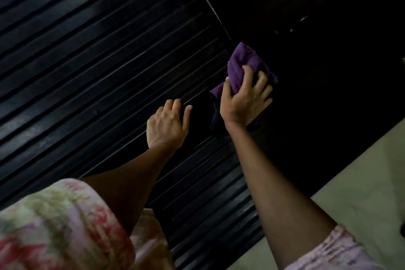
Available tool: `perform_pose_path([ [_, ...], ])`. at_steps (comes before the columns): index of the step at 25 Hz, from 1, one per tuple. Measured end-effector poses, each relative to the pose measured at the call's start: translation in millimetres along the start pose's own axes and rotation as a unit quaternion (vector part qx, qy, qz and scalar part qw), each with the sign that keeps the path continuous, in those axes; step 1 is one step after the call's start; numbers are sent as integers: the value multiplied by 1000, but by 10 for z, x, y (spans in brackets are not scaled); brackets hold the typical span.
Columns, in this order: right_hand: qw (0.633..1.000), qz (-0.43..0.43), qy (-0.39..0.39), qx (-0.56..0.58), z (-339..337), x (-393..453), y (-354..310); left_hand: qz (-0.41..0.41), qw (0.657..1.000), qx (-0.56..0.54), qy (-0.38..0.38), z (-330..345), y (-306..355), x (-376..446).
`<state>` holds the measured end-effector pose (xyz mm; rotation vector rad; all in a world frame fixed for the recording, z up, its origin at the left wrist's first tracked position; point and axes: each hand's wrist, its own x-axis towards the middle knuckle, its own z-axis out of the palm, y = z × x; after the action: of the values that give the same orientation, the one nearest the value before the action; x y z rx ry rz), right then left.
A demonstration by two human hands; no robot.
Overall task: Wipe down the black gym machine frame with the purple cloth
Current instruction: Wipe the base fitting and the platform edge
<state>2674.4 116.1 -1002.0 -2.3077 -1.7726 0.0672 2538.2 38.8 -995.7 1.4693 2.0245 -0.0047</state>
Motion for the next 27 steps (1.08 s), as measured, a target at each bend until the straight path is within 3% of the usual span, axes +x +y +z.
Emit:
perform_pose_path([
  [20, 1000, -18, 0, -6, 44, 5, 9, -2, 999, 40, -13, 16, -7, 29],
  [27, 1000, -14, -17, -15, 17, 39, -33, 1, 999, 50, 15, 11, 12, 33],
])
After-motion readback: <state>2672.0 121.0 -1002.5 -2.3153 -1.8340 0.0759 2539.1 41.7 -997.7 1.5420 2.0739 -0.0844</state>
